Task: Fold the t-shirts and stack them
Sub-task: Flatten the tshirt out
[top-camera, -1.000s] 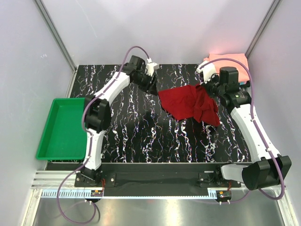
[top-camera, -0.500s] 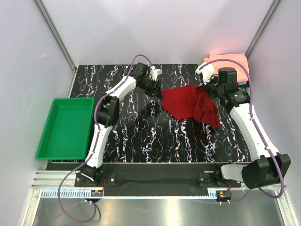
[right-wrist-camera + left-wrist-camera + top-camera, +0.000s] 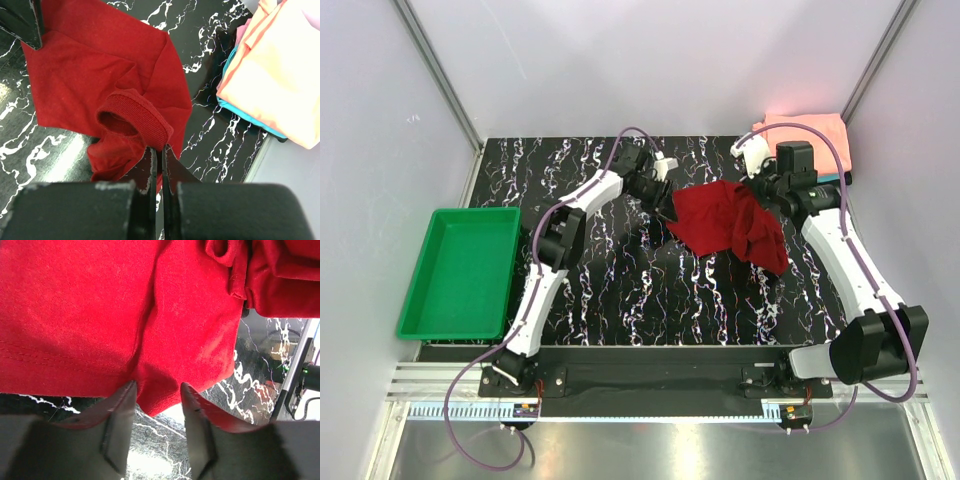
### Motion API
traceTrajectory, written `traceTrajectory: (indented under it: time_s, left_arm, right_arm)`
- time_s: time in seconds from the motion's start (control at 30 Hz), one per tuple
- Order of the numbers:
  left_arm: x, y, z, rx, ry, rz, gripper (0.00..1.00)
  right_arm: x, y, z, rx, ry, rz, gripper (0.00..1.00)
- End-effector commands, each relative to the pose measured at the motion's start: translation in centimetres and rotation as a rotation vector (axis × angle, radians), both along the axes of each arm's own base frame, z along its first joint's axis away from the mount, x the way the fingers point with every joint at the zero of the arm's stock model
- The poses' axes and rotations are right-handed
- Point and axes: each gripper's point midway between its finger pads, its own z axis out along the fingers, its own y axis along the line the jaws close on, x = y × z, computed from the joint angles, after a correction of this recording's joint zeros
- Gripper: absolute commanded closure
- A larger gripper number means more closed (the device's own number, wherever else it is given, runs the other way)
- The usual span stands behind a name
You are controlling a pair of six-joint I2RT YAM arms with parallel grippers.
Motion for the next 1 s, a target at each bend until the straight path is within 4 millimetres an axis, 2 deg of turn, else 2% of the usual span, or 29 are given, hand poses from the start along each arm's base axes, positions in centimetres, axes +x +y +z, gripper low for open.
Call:
traceTrajectory:
  time_s: [0.0, 0.03, 0.23, 0.33, 0.37, 0.4, 0.5, 0.53, 0.6, 0.63, 0.7, 0.73, 0.77, 0.8, 0.83, 0.87, 0.9, 0.93, 0.97]
  left_arm:
    - [-0.3, -0.4, 2.4, -0.062, -0.009, -0.023, 0.57]
    - [-0.5, -0.3, 2.6, -0.064, -0.007, -0.028, 0.65]
    - [-1.7, 0.2, 3.3, -0.061, 0.005, -0.047, 0.89]
    - [-2.2, 0.5, 3.2, -0.049, 0.009, -0.058, 0.95]
    - [-2.3, 0.6, 3.3, -0.045, 0.005, -0.061, 1.0]
    - [-2.5, 0.8, 3.4, -0.038, 0.002, -0.065, 1.0]
    - [-2.7, 1.3, 7.0, -0.046, -0.05, -0.067, 1.0]
    - [-2.5, 1.7, 10.2, -0.065, -0.11, -0.058, 1.0]
    - [-1.5, 3.2, 13.7, -0.079, -0.205, -0.036, 1.0]
    - [-1.3, 3.9, 17.3, -0.101, -0.28, -0.024, 1.0]
    - [-0.5, 6.3, 20.3, -0.102, -0.348, 0.021, 1.0]
    - [-0.5, 7.3, 23.0, -0.117, -0.404, 0.035, 1.0]
    - [-0.2, 8.9, 24.3, -0.12, -0.425, 0.057, 1.0]
    - [-0.6, 9.9, 24.8, -0.097, -0.45, 0.044, 1.0]
    - [-1.1, 10.7, 27.2, -0.088, -0.527, 0.036, 1.0]
    - [-1.4, 11.5, 28.1, -0.052, -0.57, 0.03, 1.0]
    - [-3.0, 12.4, 28.1, -0.003, -0.571, -0.023, 1.0]
    - [-3.6, 12.7, 30.6, -0.003, -0.64, -0.038, 1.0]
    - [-4.5, 13.1, 31.0, 0.013, -0.644, -0.047, 1.0]
  right_arm:
    - [1.6, -0.1, 2.3, -0.009, -0.095, -0.007, 1.0]
    - [1.7, 0.0, 2.4, -0.008, -0.098, -0.005, 1.0]
    - [2.3, 0.3, 2.7, -0.001, -0.114, 0.008, 1.0]
    - [2.3, 0.3, 2.9, -0.002, -0.124, 0.009, 1.0]
    - [2.0, 0.2, 2.9, -0.003, -0.124, 0.01, 1.0]
    - [1.9, 0.3, 2.9, -0.004, -0.128, 0.012, 1.0]
    - [1.3, 0.0, 3.2, -0.007, -0.141, 0.011, 1.0]
    - [1.1, 0.0, 3.9, -0.003, -0.159, 0.012, 1.0]
    - [1.3, 0.1, 5.1, 0.011, -0.188, 0.008, 1.0]
    - [1.7, 0.4, 6.3, 0.023, -0.214, 0.014, 1.0]
    - [2.4, 0.8, 8.0, 0.045, -0.25, 0.021, 1.0]
    - [3.2, 1.2, 9.7, 0.069, -0.281, 0.023, 1.0]
    - [3.6, 1.4, 10.8, 0.083, -0.303, 0.024, 1.0]
    - [4.0, 1.6, 11.7, 0.102, -0.315, 0.019, 1.0]
    - [4.7, 1.8, 14.0, 0.118, -0.356, 0.019, 1.0]
    - [4.8, 1.8, 14.9, 0.126, -0.369, 0.015, 1.0]
    - [4.9, 1.8, 16.1, 0.143, -0.389, 0.007, 1.0]
    - [4.8, 1.9, 17.7, 0.155, -0.419, 0.007, 1.0]
    - [4.6, 1.8, 18.1, 0.158, -0.423, 0.006, 1.0]
